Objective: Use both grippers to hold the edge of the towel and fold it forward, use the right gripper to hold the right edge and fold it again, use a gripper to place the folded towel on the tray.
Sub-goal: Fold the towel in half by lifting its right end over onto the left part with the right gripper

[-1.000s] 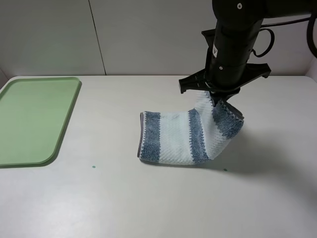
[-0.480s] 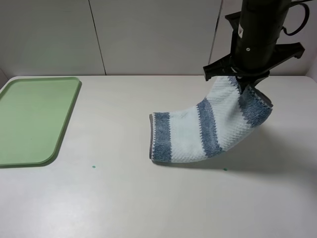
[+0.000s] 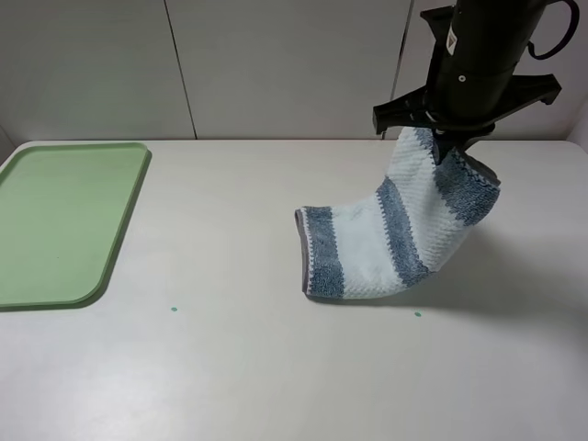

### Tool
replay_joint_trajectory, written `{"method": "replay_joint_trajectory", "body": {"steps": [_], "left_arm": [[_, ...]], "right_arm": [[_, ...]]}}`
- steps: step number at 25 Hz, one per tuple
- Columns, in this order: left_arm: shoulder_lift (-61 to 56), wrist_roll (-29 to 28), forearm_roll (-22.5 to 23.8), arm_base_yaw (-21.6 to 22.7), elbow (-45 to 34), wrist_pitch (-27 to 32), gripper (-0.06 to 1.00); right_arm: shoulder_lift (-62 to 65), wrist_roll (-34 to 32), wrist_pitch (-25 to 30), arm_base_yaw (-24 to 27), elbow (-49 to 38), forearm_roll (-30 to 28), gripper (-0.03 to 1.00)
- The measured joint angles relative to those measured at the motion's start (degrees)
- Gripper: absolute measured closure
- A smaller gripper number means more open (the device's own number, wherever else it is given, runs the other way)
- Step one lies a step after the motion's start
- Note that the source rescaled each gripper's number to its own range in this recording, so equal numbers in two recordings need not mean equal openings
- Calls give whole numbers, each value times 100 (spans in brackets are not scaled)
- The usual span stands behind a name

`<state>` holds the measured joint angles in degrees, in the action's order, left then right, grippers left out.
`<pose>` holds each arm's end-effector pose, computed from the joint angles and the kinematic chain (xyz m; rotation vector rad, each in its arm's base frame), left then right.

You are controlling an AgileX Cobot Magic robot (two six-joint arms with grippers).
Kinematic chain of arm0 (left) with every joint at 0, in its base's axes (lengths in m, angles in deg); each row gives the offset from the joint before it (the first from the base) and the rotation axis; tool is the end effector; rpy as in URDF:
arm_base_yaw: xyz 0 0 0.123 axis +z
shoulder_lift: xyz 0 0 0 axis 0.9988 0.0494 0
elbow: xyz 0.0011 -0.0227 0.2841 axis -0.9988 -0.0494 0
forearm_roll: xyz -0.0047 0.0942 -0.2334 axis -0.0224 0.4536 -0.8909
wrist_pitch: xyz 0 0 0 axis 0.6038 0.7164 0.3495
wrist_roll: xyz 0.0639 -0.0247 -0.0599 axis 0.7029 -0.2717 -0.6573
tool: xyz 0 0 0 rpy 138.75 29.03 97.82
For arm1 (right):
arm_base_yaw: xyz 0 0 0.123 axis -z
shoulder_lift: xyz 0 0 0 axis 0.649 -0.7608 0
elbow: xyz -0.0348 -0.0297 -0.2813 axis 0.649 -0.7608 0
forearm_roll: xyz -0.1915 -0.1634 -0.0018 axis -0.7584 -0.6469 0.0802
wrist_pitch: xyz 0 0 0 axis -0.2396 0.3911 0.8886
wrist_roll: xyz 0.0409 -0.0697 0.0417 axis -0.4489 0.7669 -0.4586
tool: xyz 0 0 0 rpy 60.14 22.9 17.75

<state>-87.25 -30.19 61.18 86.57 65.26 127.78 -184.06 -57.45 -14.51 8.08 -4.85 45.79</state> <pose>-0.0123 0.0155 0.2801 -0.1508 2.0559 0.1357 0.2954 0.1585 0.2778 -0.1785 2.8024 -0.1874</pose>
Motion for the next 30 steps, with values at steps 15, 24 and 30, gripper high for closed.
{"method": "replay_joint_trajectory", "body": {"steps": [15, 24, 30], "left_arm": [[0, 0, 0, 0, 0, 0, 8], [0, 0, 0, 0, 0, 0, 8], [0, 0, 0, 0, 0, 0, 8]], "right_arm": [[-515, -130, -380, -452, 0, 121, 92], [-762, -267, -562, -659, 0, 290, 92], [-867, -352, -728, -753, 0, 381, 92]]}}
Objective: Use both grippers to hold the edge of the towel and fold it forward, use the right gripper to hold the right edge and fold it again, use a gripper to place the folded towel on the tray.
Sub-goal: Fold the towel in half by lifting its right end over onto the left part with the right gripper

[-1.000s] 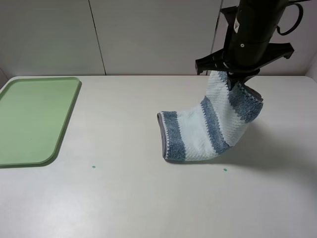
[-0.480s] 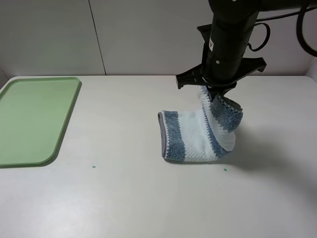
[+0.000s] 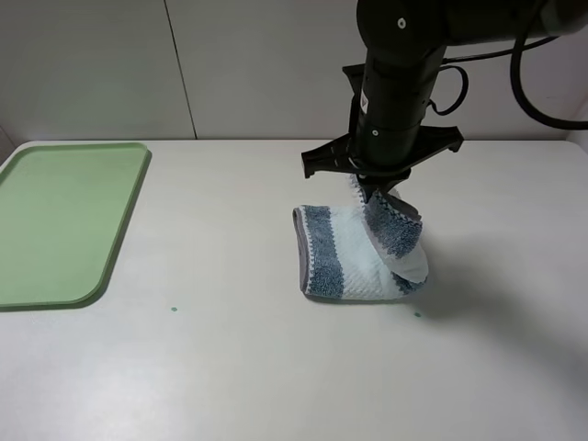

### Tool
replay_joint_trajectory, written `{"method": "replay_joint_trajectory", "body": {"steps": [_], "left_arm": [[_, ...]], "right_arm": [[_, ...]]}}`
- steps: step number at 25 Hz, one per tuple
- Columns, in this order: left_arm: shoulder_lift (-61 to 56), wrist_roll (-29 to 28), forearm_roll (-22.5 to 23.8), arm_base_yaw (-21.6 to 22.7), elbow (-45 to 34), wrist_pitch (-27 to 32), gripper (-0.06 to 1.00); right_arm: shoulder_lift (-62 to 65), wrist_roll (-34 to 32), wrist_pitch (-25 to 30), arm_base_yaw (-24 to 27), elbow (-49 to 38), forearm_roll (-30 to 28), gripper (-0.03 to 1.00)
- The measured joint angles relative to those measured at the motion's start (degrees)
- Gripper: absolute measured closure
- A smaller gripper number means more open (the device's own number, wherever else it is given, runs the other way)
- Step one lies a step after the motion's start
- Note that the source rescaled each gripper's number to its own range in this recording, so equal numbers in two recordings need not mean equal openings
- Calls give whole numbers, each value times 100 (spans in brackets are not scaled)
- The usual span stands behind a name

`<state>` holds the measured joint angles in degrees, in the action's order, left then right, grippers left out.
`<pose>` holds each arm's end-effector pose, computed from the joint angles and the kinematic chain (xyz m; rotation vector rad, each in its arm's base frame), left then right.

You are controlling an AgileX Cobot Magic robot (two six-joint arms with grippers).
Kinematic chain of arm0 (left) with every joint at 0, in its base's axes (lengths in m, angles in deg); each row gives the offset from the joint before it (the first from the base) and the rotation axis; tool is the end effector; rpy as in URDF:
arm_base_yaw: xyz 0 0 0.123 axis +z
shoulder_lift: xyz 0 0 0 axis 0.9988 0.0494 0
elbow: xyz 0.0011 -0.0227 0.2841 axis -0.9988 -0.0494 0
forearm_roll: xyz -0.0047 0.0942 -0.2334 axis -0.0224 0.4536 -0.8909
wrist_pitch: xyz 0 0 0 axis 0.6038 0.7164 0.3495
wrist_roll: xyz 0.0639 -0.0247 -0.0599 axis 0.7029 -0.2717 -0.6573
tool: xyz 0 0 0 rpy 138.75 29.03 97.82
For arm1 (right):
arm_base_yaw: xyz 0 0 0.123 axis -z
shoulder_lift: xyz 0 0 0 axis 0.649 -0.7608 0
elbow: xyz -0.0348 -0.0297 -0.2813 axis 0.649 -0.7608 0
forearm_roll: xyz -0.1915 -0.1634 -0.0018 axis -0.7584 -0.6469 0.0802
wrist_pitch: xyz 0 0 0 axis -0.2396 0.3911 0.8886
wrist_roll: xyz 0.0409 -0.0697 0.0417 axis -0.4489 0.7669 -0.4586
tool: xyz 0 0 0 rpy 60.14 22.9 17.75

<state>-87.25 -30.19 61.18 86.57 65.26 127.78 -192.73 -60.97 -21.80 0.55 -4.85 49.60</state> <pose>-0.0123 0.0155 0.2801 -0.1508 2.0559 0.1357 0.2912 0.2204 0.2256 -0.2926 2.8514 -0.0772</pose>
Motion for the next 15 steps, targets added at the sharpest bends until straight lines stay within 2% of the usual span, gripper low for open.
{"method": "replay_joint_trajectory", "body": {"steps": [7, 9, 11, 14, 15], "left_arm": [[0, 0, 0, 0, 0, 0, 8], [0, 0, 0, 0, 0, 0, 8], [0, 0, 0, 0, 0, 0, 8], [0, 0, 0, 0, 0, 0, 8], [0, 0, 0, 0, 0, 0, 8]], "right_arm": [[-35, -63, -123, -44, 0, 25, 92], [-35, -67, -123, -44, 0, 25, 86], [-35, -82, -123, -44, 0, 45, 66], [-35, -108, -123, -44, 0, 111, 22], [-35, -108, -123, -44, 0, 148, 12]]}}
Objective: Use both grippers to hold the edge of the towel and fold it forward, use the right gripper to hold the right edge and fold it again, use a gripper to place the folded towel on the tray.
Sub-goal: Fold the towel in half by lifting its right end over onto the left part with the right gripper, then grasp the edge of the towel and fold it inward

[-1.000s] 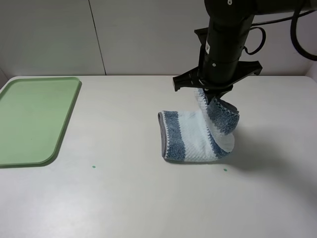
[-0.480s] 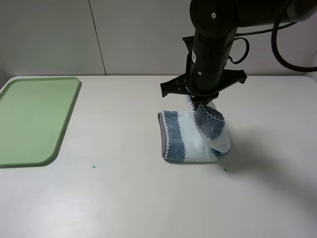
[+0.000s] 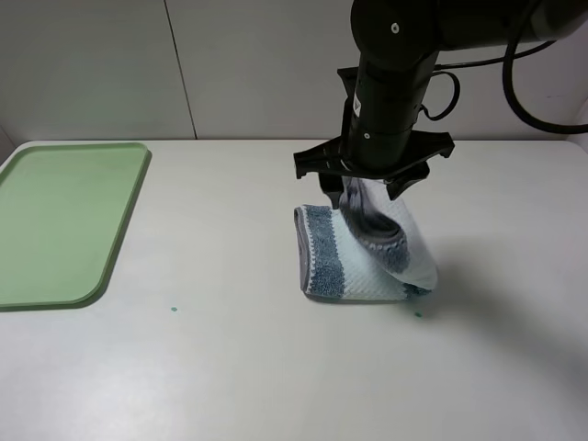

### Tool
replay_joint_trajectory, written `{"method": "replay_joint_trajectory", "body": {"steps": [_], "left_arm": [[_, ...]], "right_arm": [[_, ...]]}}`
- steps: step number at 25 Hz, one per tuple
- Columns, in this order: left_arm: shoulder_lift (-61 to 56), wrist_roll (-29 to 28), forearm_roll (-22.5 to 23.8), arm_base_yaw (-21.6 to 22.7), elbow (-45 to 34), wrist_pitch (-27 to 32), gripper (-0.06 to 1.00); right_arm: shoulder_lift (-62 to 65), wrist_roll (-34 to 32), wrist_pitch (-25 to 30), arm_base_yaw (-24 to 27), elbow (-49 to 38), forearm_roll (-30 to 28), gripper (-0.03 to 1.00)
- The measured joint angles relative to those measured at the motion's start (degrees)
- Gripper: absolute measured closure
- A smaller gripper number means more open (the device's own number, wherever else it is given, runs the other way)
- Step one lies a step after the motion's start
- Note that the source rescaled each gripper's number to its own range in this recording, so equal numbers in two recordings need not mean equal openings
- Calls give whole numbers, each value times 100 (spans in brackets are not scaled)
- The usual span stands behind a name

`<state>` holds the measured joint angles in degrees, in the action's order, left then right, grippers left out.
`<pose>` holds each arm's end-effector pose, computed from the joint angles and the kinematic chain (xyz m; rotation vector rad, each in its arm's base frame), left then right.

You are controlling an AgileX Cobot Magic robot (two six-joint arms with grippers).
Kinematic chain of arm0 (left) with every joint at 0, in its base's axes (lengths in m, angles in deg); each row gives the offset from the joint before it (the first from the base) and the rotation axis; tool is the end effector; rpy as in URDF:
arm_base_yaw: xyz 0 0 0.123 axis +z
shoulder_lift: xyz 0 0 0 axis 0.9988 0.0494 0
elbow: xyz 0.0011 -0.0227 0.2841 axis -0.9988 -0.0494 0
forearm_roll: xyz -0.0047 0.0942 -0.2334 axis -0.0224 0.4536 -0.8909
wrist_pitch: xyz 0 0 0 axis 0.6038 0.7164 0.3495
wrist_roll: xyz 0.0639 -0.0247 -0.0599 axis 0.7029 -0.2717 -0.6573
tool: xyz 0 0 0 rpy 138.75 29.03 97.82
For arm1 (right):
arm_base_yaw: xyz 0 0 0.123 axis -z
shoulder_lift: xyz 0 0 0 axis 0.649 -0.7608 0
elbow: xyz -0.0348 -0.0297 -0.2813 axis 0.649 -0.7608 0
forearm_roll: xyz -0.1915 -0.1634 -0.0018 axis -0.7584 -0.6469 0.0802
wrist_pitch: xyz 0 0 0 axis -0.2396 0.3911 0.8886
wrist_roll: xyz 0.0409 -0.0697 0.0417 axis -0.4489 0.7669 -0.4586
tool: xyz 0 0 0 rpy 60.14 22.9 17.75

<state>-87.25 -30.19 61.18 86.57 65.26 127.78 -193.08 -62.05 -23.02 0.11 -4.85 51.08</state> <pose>-0.0123 0.0155 0.2801 -0.1508 2.0559 0.1357 0.2899 0.2258 0.2233 -0.2634 2.8572 -0.0309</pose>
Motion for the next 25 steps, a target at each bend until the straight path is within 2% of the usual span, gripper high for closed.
{"method": "replay_joint_trajectory", "body": {"steps": [2, 5, 14, 21, 25], "left_arm": [[0, 0, 0, 0, 0, 0, 8], [0, 0, 0, 0, 0, 0, 8], [0, 0, 0, 0, 0, 0, 8], [0, 0, 0, 0, 0, 0, 8], [0, 0, 0, 0, 0, 0, 8]], "right_arm": [[0, -6, 0, 0, 0, 36, 2], [0, -6, 0, 0, 0, 48, -2], [31, 129, 130, 0, 0, 48, -3], [640, 528, 517, 0, 0, 48, -3], [1109, 806, 929, 0, 0, 48, -3]]}}
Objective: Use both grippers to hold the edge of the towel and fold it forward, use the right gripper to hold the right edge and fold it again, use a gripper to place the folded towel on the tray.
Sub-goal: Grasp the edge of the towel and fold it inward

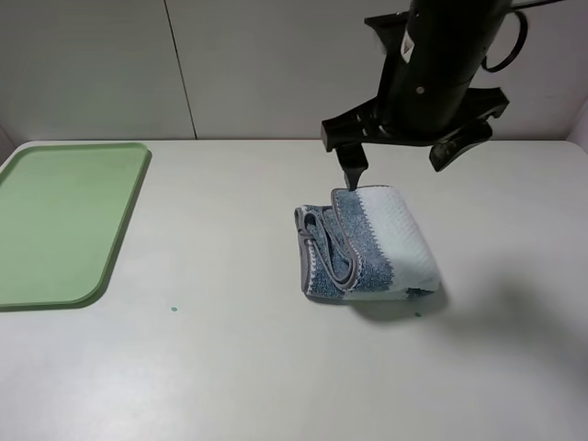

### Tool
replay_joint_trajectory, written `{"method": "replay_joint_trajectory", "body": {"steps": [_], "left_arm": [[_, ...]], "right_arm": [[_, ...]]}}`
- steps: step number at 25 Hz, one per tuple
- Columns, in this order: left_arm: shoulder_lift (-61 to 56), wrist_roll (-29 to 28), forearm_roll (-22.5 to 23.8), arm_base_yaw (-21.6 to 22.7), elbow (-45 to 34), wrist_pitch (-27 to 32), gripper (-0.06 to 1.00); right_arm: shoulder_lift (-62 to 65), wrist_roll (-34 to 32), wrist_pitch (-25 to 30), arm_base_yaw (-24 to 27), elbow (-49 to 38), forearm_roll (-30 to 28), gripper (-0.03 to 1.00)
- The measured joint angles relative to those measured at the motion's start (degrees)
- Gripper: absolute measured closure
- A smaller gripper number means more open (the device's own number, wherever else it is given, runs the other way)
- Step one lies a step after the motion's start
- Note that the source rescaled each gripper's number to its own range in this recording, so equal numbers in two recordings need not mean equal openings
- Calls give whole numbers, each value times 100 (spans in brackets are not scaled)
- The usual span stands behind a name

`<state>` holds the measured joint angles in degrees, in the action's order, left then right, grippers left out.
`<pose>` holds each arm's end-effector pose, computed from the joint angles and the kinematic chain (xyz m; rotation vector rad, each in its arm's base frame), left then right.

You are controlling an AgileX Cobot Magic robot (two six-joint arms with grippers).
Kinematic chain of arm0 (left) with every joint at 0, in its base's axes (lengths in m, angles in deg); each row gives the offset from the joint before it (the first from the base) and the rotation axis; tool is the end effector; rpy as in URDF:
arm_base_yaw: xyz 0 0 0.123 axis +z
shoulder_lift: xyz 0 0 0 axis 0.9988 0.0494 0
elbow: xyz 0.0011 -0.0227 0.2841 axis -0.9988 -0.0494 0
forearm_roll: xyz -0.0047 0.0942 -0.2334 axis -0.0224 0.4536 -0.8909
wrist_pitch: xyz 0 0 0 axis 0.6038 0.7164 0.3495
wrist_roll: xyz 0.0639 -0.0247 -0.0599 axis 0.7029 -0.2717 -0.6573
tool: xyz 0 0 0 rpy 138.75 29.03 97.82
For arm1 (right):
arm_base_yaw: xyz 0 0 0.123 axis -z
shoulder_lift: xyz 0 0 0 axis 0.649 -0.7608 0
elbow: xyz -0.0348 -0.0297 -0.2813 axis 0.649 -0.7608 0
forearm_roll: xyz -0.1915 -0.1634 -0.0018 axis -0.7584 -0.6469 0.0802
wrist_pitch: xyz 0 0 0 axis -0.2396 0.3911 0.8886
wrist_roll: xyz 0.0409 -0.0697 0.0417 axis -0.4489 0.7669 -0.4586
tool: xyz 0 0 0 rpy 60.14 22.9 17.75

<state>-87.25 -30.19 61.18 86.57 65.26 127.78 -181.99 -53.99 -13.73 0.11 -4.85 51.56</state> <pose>-0.0123 0.0155 0.2801 -0.1508 2.0559 0.1357 0.2598 0.1991 0.2875 -0.4073 2.8121 -0.0410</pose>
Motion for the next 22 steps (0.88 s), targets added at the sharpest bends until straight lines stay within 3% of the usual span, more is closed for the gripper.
{"method": "replay_joint_trajectory", "body": {"steps": [3, 10, 22], "left_arm": [[0, 0, 0, 0, 0, 0, 8], [0, 0, 0, 0, 0, 0, 8], [0, 0, 0, 0, 0, 0, 8]], "right_arm": [[334, 220, 347, 0, 0, 38, -3], [1278, 1033, 451, 0, -146, 682, -3], [2677, 1090, 467, 0, -1039, 835, -3]]}}
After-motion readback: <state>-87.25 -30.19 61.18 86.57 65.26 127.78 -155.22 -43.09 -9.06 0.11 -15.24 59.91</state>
